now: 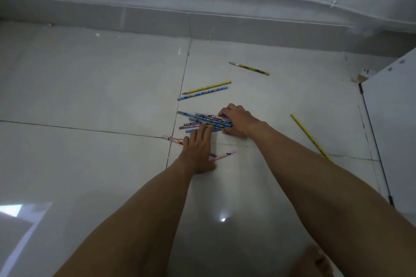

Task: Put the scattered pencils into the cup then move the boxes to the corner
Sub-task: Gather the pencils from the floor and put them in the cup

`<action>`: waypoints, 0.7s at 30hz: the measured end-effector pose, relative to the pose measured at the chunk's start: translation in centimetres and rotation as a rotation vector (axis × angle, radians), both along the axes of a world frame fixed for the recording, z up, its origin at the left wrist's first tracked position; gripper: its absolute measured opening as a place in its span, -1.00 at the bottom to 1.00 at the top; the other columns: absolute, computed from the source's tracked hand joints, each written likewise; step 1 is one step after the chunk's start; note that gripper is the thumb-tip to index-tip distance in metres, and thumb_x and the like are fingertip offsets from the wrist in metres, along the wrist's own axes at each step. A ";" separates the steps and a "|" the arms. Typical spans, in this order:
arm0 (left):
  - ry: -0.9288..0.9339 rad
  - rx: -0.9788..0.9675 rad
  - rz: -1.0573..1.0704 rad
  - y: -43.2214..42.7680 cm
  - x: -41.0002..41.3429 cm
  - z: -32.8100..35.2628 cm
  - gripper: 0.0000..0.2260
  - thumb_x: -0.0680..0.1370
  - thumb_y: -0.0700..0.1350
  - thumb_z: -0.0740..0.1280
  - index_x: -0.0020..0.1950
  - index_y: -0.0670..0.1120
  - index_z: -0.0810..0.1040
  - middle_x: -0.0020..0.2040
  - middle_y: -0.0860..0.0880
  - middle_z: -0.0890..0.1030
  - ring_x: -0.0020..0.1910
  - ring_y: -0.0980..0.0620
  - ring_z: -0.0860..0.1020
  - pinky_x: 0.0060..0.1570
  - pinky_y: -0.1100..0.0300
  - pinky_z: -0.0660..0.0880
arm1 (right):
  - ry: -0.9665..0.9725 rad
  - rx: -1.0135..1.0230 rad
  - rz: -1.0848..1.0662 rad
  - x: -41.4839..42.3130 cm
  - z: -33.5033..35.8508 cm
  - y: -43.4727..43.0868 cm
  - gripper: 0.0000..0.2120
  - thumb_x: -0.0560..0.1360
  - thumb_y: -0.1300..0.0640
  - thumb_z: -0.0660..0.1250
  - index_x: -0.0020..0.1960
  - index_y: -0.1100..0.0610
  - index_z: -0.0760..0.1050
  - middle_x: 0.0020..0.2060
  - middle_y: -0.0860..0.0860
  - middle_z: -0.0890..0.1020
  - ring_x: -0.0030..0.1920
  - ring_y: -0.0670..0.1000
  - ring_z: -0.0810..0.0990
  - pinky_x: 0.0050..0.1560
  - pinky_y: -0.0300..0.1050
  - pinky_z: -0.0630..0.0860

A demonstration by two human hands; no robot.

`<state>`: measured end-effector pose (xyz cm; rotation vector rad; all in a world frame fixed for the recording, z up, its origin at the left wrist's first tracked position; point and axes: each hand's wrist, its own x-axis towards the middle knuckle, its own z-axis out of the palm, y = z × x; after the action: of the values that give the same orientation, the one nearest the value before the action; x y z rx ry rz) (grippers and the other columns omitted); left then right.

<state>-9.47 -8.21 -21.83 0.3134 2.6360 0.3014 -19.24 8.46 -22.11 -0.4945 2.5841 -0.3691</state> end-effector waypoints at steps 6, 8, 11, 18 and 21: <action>-0.011 0.044 0.149 -1.3 -0.1 -0.2 -0.01 0.35 0.14 0.48 0.54 -0.09 -0.10 0.56 -0.13 -0.11 0.50 -0.19 0.04 0.42 -0.16 0.14 | 0.017 0.051 0.024 0.9 0.0 -0.7 -0.65 0.46 0.04 0.34 0.21 0.05 0.38 0.13 0.05 0.47 0.11 0.11 0.45 0.04 0.02 0.38; -0.001 0.076 0.175 -1.5 -0.1 -0.2 -0.04 0.36 0.09 0.49 0.54 -0.09 -0.06 0.55 -0.16 -0.09 0.47 -0.20 0.10 0.40 -0.14 0.19 | 0.001 0.059 0.026 1.1 -0.1 -0.9 -0.62 0.47 0.03 0.33 0.25 0.08 0.35 0.14 0.08 0.47 0.11 0.13 0.46 0.05 0.04 0.42; 0.037 0.127 0.220 -1.6 -0.2 -0.2 -0.14 0.37 -0.06 0.47 0.52 -0.12 0.02 0.53 -0.17 0.00 0.43 -0.22 0.19 0.37 -0.10 0.25 | 0.005 0.069 0.018 1.5 -0.1 -1.3 -0.60 0.49 0.03 0.31 0.26 0.15 0.34 0.14 0.14 0.43 0.12 0.15 0.44 0.01 0.03 0.46; 0.114 0.071 0.245 -2.0 -0.6 -0.6 -0.40 0.42 -0.08 0.39 0.39 -0.15 0.25 0.30 -0.14 0.36 0.25 -0.15 0.36 0.23 -0.02 0.36 | 0.061 0.121 0.000 2.3 0.0 -2.2 -0.65 0.53 0.13 0.24 0.25 0.25 0.31 0.18 0.20 0.39 0.16 0.21 0.41 -0.09 0.00 0.37; 0.127 0.029 0.217 -2.2 -0.6 -0.8 -0.55 0.46 -0.04 0.34 0.30 -0.13 0.35 0.24 -0.13 0.39 0.20 -0.14 0.37 0.20 -0.02 0.38 | 0.076 0.095 -0.018 2.6 0.0 -2.2 -0.67 0.52 0.19 0.23 0.24 0.26 0.30 0.15 0.21 0.42 0.14 0.19 0.41 -0.09 -0.02 0.35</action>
<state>-10.09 -10.44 -22.67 0.0559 2.7976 0.4034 -16.63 6.23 -22.12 -0.4600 2.6664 -0.2360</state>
